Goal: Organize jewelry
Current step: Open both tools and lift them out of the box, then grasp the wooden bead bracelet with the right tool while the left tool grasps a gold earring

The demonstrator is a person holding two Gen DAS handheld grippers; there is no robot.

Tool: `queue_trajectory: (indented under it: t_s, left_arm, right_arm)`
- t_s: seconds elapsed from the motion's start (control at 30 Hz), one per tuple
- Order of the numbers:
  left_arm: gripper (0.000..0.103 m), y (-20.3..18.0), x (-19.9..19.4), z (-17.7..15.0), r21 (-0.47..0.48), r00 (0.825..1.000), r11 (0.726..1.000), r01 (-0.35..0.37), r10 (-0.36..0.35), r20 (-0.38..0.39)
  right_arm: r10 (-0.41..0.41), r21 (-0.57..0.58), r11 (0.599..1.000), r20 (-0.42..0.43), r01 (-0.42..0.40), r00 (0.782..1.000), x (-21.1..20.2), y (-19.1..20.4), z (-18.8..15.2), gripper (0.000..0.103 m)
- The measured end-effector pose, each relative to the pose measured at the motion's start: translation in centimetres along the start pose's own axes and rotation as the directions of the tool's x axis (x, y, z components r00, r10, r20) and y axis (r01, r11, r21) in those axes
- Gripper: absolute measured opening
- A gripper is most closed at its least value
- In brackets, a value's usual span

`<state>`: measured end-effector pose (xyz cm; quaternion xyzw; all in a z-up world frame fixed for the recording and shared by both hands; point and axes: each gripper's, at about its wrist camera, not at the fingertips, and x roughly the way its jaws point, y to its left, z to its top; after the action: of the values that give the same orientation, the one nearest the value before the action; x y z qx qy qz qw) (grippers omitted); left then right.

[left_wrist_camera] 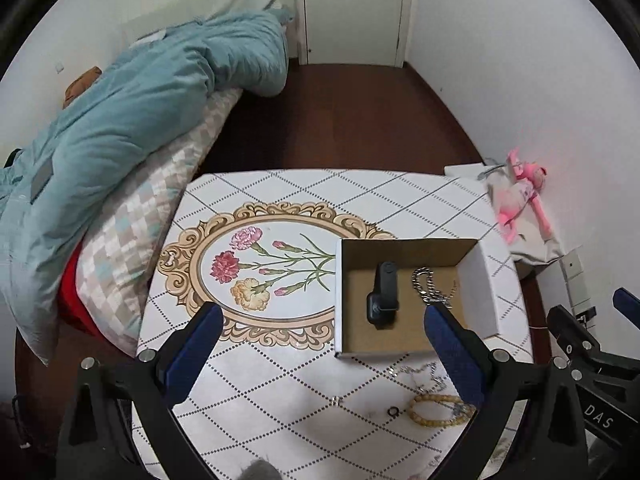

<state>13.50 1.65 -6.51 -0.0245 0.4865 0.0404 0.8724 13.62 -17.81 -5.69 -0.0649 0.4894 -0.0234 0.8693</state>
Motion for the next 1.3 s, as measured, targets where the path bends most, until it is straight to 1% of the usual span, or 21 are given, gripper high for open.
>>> queue_trajectory:
  t_s: [0.27,0.37,0.47,0.57,0.63,0.7,0.8,0.87,0.97,1.0,1.07,1.1,1.13,1.17,1.2,1.23,1.3]
  left_arm:
    - [0.103,0.0,-4.6,-1.0,0.004,0.998,1.000,0.028,-0.029,0.058]
    - [0.103,0.0,-5.8,-1.3,0.005,0.997,0.999,0.036,-0.036,0.074]
    - [0.103,0.2,-6.4,-1.6,0.001,0.996,0.999,0.040,-0.040,0.081]
    - [0.103,0.4,-6.1,-2.3,0.005,0.998,0.999,0.038,-0.038,0.059]
    - [0.103,0.6,-5.5,-3.2,0.007,0.999,1.000,0.026,-0.027,0.042]
    - [0.103,0.8,-4.5,-4.2,0.011,1.000,1.000,0.011,-0.011,0.022]
    - [0.103,1.2,-2.4,-6.0,0.019,0.999,1.000,-0.020,0.021,-0.026]
    - [0.103,1.8,-0.6,-7.6,0.016,0.997,0.999,-0.035,0.036,-0.075]
    - [0.102,2.6,1.9,-9.9,0.004,0.988,0.998,-0.060,0.060,-0.143]
    - [0.102,2.8,2.9,-10.6,0.002,0.983,0.998,-0.061,0.061,-0.171]
    - [0.102,2.8,4.5,-11.7,0.003,0.975,0.999,-0.051,0.051,-0.218]
    - [0.100,2.6,5.3,-12.2,0.006,0.970,0.999,-0.042,0.042,-0.239]
    - [0.096,2.4,5.9,-12.6,0.011,0.965,0.999,-0.034,0.036,-0.259]
    - [0.093,2.1,6.6,-12.9,0.016,0.961,1.000,-0.021,0.024,-0.274]
    - [0.088,1.7,7.1,-13.2,0.024,0.958,1.000,-0.010,0.016,-0.286]
    - [0.085,1.3,7.5,-13.5,0.030,0.955,1.000,-0.003,0.012,-0.297]
    - [0.082,0.7,8.1,-13.8,0.039,0.950,0.999,0.018,-0.005,-0.312]
  right_arm:
    - [0.003,0.013,1.000,0.086,-0.004,0.996,-5.8,-0.4,-0.8,0.102]
    - [0.013,0.026,1.000,0.105,-0.016,0.994,-7.4,-0.7,-1.3,0.102]
    - [0.033,0.047,0.998,0.116,-0.039,0.993,-8.6,-1.0,-1.9,0.102]
    - [0.057,0.065,0.996,0.090,-0.063,0.994,-8.6,-1.3,-2.7,0.102]
    - [0.072,0.079,0.994,0.060,-0.077,0.996,-7.8,-1.6,-3.5,0.102]
    - [0.084,0.105,0.991,0.010,-0.085,0.996,-6.1,-2.0,-4.8,0.102]
    - [0.129,0.151,0.982,-0.074,-0.116,0.989,-2.8,-2.3,-7.0,0.102]
    - [0.156,0.176,0.975,-0.131,-0.132,0.979,-0.3,-2.5,-8.7,0.098]
    - [0.176,0.209,0.969,-0.195,-0.134,0.965,2.8,-2.7,-10.7,0.091]
    - [0.180,0.219,0.967,-0.215,-0.132,0.960,3.9,-2.8,-11.4,0.086]
    - [0.189,0.235,0.963,-0.245,-0.131,0.951,5.8,-3.0,-12.5,0.080]
    - [0.199,0.245,0.960,-0.254,-0.136,0.946,6.6,-3.1,-12.9,0.075]
    - [0.207,0.251,0.958,-0.262,-0.141,0.943,7.2,-3.2,-13.2,0.070]
    - [0.210,0.255,0.957,-0.272,-0.140,0.939,7.9,-3.2,-13.4,0.067]
    - [0.225,0.258,0.954,-0.284,-0.152,0.932,8.4,-3.1,-13.6,0.062]
    - [0.232,0.261,0.952,-0.286,-0.157,0.930,8.9,-3.1,-13.7,0.057]
    - [0.240,0.263,0.951,-0.293,-0.164,0.925,9.8,-2.9,-13.7,0.051]
